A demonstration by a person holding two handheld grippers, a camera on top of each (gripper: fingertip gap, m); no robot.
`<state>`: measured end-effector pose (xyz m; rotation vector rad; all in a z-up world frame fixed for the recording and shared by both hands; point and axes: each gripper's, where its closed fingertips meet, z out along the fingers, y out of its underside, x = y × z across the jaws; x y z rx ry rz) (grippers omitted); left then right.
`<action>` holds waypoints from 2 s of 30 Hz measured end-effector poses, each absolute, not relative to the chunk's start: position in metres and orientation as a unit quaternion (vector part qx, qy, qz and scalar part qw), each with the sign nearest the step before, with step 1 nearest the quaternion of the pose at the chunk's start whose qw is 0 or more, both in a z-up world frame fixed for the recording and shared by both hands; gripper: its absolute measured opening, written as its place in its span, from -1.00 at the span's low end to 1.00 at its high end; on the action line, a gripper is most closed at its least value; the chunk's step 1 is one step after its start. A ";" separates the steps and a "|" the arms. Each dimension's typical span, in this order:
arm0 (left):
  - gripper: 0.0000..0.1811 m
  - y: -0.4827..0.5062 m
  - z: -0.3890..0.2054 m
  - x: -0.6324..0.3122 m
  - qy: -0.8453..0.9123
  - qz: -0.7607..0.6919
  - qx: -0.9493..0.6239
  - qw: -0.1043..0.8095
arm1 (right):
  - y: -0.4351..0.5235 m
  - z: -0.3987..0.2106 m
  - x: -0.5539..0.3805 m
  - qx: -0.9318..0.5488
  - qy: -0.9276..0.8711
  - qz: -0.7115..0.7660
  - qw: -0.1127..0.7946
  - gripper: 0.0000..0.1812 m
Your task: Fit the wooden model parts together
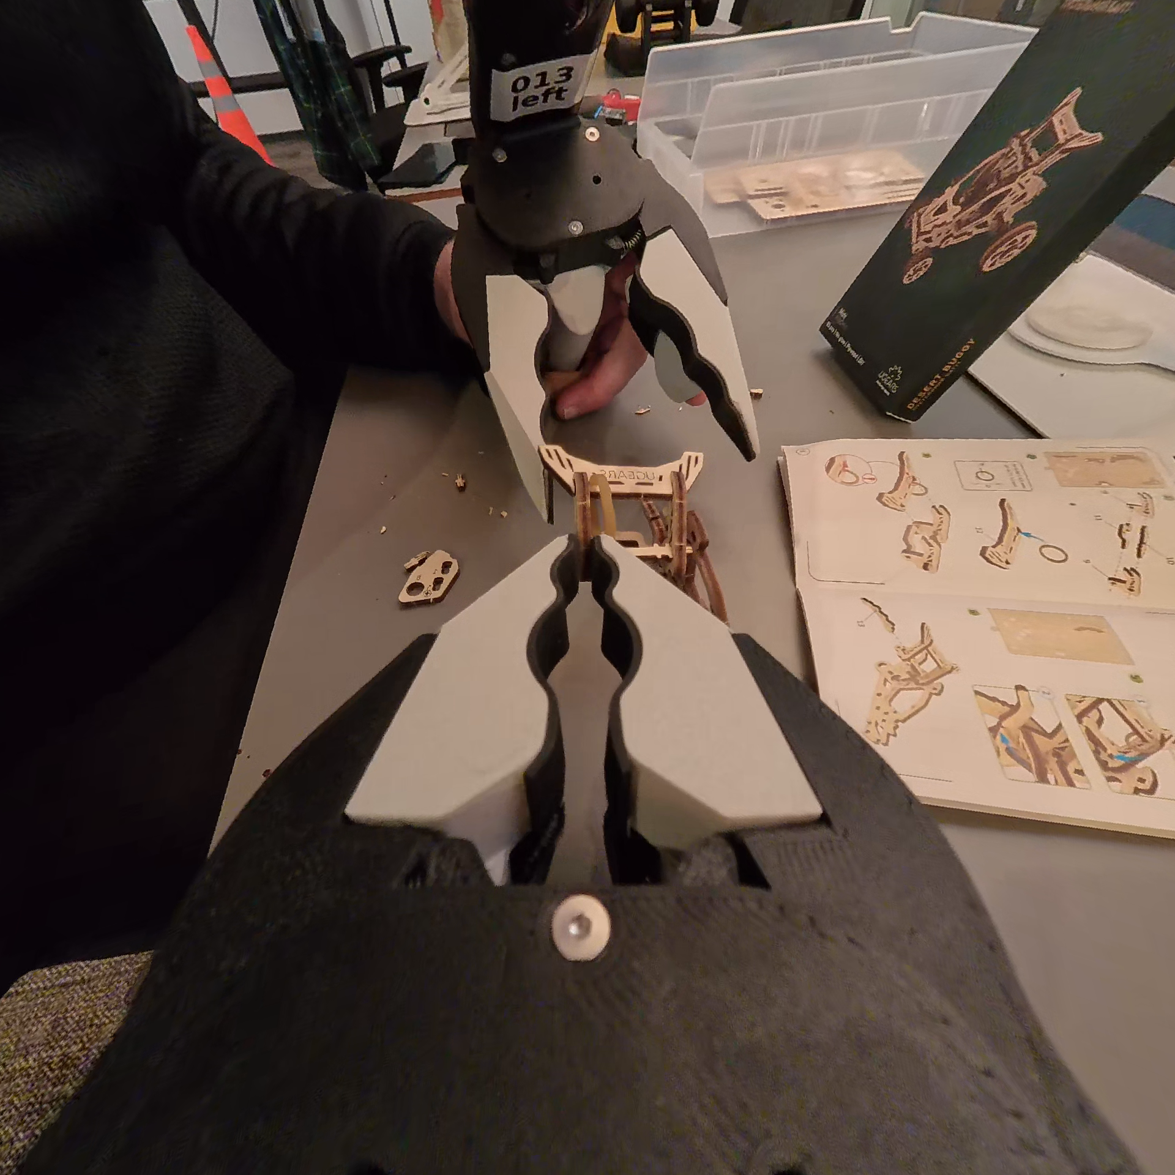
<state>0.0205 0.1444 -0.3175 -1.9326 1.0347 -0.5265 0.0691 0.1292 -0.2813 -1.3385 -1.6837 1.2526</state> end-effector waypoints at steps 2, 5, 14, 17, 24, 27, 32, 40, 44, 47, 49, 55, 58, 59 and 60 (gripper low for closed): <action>-0.01 0.144 -0.317 0.020 0.415 -0.211 -0.773 0.431 | 0.128 -0.283 0.069 -0.509 -0.644 0.473 0.319 -1.00; 0.01 0.143 -0.316 0.022 0.420 -0.210 -0.769 0.434 | 0.126 -0.285 0.069 -0.506 -0.652 0.467 0.318 -1.00; -0.06 0.117 -0.300 0.036 0.442 -0.223 -0.732 0.468 | 0.110 -0.287 0.069 -0.496 -0.665 0.465 0.307 -1.00; -0.09 0.108 -0.297 0.041 0.444 -0.228 -0.728 0.471 | 0.104 -0.295 0.069 -0.495 -0.684 0.444 0.299 -1.00; -0.12 0.097 -0.300 0.047 0.436 -0.245 -0.737 0.455 | 0.096 -0.299 0.068 -0.486 -0.698 0.431 0.300 -0.99; -0.14 0.096 -0.306 0.050 0.433 -0.241 -0.747 0.442 | 0.094 -0.299 0.069 -0.481 -0.701 0.429 0.305 -0.99; -0.19 0.093 -0.306 0.054 0.420 -0.258 -0.754 0.435 | 0.091 -0.301 0.069 -0.475 -0.709 0.421 0.309 -0.99; -0.32 0.096 -0.305 0.051 0.419 -0.244 -0.758 0.437 | 0.089 -0.300 0.070 -0.465 -0.713 0.420 0.314 -1.00; -0.33 0.096 -0.306 0.052 0.421 -0.245 -0.758 0.434 | 0.089 -0.300 0.070 -0.466 -0.712 0.423 0.312 -1.00; -0.33 0.096 -0.307 0.051 0.420 -0.247 -0.759 0.432 | 0.089 -0.300 0.070 -0.466 -0.712 0.422 0.313 -0.99; -0.33 0.096 -0.307 0.051 0.419 -0.245 -0.758 0.435 | 0.089 -0.300 0.070 -0.468 -0.712 0.420 0.312 -0.99; -0.33 0.100 -0.303 0.048 0.410 -0.242 -0.754 0.452 | 0.092 -0.299 0.069 -0.472 -0.706 0.420 0.320 -0.92; -0.33 0.101 -0.299 0.046 0.404 -0.243 -0.753 0.459 | 0.096 -0.294 0.069 -0.475 -0.694 0.426 0.335 -0.88; -0.33 0.102 -0.298 0.046 0.400 -0.246 -0.753 0.461 | 0.098 -0.291 0.069 -0.477 -0.687 0.428 0.342 -0.86; -0.33 0.102 -0.296 0.045 0.394 -0.249 -0.753 0.464 | 0.100 -0.289 0.069 -0.480 -0.679 0.431 0.349 -0.84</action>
